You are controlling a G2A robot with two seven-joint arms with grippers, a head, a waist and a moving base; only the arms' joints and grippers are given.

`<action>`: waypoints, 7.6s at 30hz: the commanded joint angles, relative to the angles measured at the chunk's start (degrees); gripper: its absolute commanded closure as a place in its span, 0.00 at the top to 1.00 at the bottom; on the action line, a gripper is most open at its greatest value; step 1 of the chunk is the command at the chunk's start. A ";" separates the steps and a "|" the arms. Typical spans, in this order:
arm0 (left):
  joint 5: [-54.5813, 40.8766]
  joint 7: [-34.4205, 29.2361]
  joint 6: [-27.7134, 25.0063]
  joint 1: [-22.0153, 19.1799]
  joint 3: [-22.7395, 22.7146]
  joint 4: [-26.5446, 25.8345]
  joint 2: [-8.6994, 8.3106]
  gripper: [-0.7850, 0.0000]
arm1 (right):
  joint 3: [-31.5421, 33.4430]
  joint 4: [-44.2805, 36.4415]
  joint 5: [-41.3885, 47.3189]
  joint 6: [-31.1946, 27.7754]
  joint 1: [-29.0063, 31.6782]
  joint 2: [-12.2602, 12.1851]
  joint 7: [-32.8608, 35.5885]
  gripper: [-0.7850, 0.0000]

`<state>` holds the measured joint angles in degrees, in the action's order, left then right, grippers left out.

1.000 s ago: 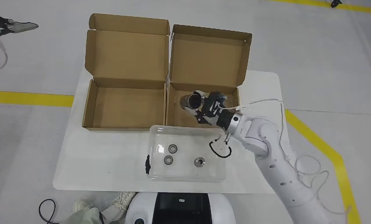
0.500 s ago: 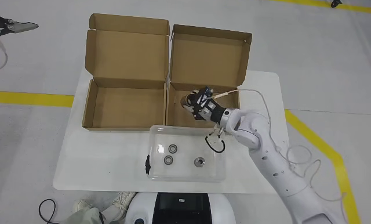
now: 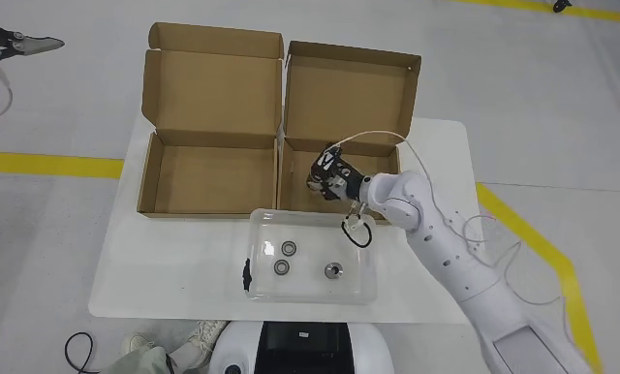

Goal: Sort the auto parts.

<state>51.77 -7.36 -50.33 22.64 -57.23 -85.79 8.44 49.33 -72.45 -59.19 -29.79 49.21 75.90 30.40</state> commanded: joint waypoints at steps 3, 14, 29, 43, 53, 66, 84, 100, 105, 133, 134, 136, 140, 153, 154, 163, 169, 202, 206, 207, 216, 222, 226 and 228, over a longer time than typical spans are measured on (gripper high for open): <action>0.00 0.00 0.00 0.00 0.00 0.00 0.00 1.00 | -1.15 2.91 0.89 -0.26 -1.42 0.64 -0.92 0.00; 0.00 0.00 0.00 0.00 0.00 0.00 0.00 1.00 | -3.82 10.04 3.03 -0.32 -4.82 2.35 -0.32 0.05; 0.00 0.00 0.00 0.00 0.00 0.00 0.00 1.00 | -5.59 10.89 0.92 0.37 -5.93 3.35 0.23 0.85; 0.00 0.00 0.00 0.00 0.00 0.00 0.00 1.00 | 2.16 -8.31 -3.49 -2.99 3.68 -0.31 -2.69 0.95; 0.00 0.00 0.00 0.00 0.00 0.00 0.00 1.00 | 6.89 -27.34 -5.99 -10.01 14.95 -3.49 3.62 1.00; 0.00 0.00 0.00 0.00 0.00 0.00 0.00 1.00 | 10.36 -35.23 -6.05 -12.28 25.87 -6.17 9.91 0.87; 0.00 0.00 0.00 0.00 0.00 0.00 0.00 1.00 | 10.71 -35.95 -7.05 -5.84 31.59 -7.86 19.24 0.75; 0.00 0.00 0.00 0.00 0.00 0.00 0.00 1.00 | 8.53 -34.02 -3.48 -4.02 31.66 -8.58 25.02 0.72; 0.00 0.00 0.00 0.00 0.00 0.00 0.00 1.00 | 7.72 -33.29 -2.80 -3.21 30.93 -8.72 26.51 0.69; 0.00 0.00 0.00 0.00 0.00 0.00 0.00 1.00 | 5.15 -31.82 -3.03 0.04 28.45 -9.42 24.44 0.00; 0.00 0.00 0.00 0.00 0.00 0.00 0.00 1.00 | 5.27 -32.24 -3.36 0.08 28.63 -9.49 23.72 0.00; 0.00 0.00 0.00 0.00 0.00 0.00 0.00 1.00 | 5.60 -32.93 -3.55 -0.49 28.99 -9.65 21.70 0.00; 0.00 0.00 0.00 0.00 0.00 0.00 0.00 1.00 | 6.62 -34.45 -4.50 -0.36 29.77 -9.90 16.32 0.00; 0.00 0.00 0.00 0.00 0.00 0.00 0.00 1.00 | 6.03 -33.77 -5.64 -6.11 26.52 -9.34 -9.30 0.00; 0.00 0.00 0.00 0.00 0.00 0.00 0.00 1.00 | 6.18 -33.95 -5.63 -6.46 26.17 -9.29 -11.25 0.00; 0.00 0.00 0.00 0.00 0.00 0.00 0.00 1.00 | 8.90 -36.96 -5.10 -9.37 23.19 -9.06 -26.16 0.00; 0.00 0.00 0.00 0.00 0.00 0.00 0.00 1.00 | 9.42 -40.18 -4.52 -8.25 18.67 -8.55 -27.41 0.00; 0.00 0.00 0.00 0.00 0.00 0.00 0.00 1.00 | 7.96 -41.78 -3.24 -6.16 8.32 -6.38 -25.90 0.00; 0.00 0.00 0.00 0.00 0.00 0.00 0.00 1.00 | 8.59 -40.97 -3.61 -5.82 10.75 -6.61 -25.79 0.00; 0.00 0.00 0.00 0.00 0.00 0.00 0.00 1.00 | 8.82 -40.74 -3.66 -5.80 11.36 -6.68 -25.78 0.00; 0.00 0.00 0.00 0.00 0.00 0.00 0.00 1.00 | 12.30 -37.18 -4.74 -5.98 16.76 -7.69 -22.23 0.00; 0.00 0.00 0.00 0.00 0.00 0.00 0.00 1.00 | 13.82 -33.24 -4.78 -3.93 19.82 -8.16 -18.44 0.00; 0.00 0.00 0.00 0.00 0.00 0.00 0.00 1.00 | 13.41 -29.83 -5.16 -2.01 20.06 -8.19 -14.09 0.00; 0.00 0.00 0.00 0.00 0.00 0.00 0.00 1.00 | 12.86 -28.07 -4.97 -0.85 19.67 -8.09 -11.65 0.00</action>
<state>51.77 -7.36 -50.33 22.64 -57.23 -85.79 8.44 62.44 -101.37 -64.41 -31.15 69.09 67.76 17.57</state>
